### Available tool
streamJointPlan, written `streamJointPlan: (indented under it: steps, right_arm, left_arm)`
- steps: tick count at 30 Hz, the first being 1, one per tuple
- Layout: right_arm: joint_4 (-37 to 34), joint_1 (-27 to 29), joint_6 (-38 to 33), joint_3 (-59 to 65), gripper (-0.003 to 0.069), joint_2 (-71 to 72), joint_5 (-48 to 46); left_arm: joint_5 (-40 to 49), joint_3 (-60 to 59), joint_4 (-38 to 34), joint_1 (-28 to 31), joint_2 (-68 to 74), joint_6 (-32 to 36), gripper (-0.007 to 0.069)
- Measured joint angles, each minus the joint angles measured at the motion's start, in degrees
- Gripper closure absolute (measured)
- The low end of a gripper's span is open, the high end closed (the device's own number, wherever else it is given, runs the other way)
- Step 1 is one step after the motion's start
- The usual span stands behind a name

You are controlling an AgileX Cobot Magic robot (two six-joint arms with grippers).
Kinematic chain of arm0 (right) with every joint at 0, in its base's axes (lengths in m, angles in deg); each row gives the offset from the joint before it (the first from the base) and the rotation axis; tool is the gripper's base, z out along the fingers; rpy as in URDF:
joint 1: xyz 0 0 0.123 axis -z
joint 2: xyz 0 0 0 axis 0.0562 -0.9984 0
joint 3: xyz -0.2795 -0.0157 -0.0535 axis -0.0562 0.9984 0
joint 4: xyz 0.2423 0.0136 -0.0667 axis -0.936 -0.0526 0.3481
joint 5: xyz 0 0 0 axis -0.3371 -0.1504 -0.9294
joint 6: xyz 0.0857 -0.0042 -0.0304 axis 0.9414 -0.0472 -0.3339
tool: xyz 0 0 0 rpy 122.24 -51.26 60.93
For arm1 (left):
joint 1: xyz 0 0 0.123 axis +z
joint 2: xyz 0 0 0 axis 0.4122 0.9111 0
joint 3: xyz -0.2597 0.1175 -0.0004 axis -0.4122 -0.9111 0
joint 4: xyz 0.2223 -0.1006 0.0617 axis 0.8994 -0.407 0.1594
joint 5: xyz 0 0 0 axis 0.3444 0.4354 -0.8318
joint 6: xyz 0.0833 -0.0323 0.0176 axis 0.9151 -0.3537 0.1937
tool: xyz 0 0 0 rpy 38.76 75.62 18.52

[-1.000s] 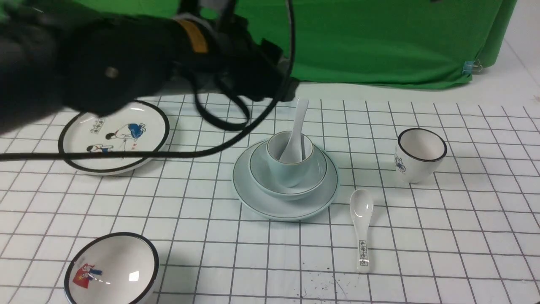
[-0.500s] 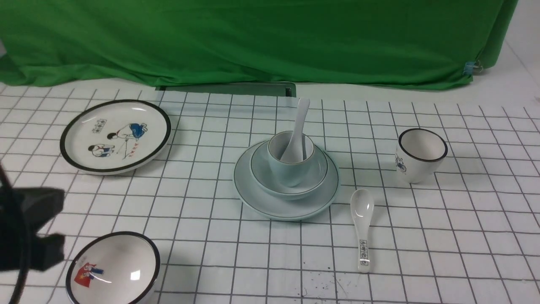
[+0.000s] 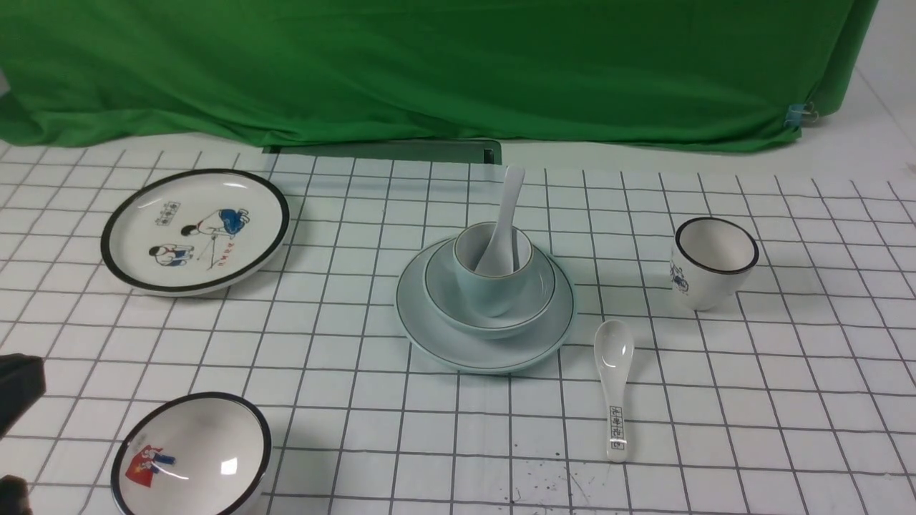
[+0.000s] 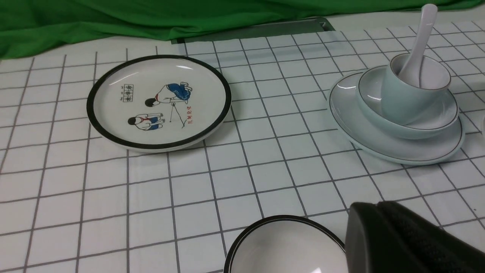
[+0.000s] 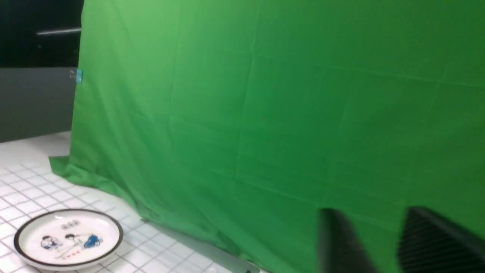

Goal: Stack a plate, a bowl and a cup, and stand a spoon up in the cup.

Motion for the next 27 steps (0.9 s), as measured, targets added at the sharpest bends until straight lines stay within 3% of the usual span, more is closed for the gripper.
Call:
streamJointPlan:
  steps: [2, 5, 19, 27]
  right_arm:
    - [0.0, 0.0, 0.0, 0.0, 0.0606, 1.6, -0.4]
    - [0.0, 0.0, 0.0, 0.0, 0.0634, 2.9, -1.2]
    - [0.0, 0.0, 0.0, 0.0, 0.0610, 3.2, -2.1]
    - [0.0, 0.0, 1.2, 3.6, 0.0648, 4.0, -1.0]
  left_arm:
    - [0.0, 0.0, 0.0, 0.0, 0.0, 0.0, 0.0656]
    - [0.0, 0.0, 0.0, 0.0, 0.0, 0.0, 0.0656]
    - [0.0, 0.0, 0.0, 0.0, 0.0, 0.0, 0.0655]
    - [0.0, 0.0, 0.0, 0.0, 0.0, 0.0, 0.0655]
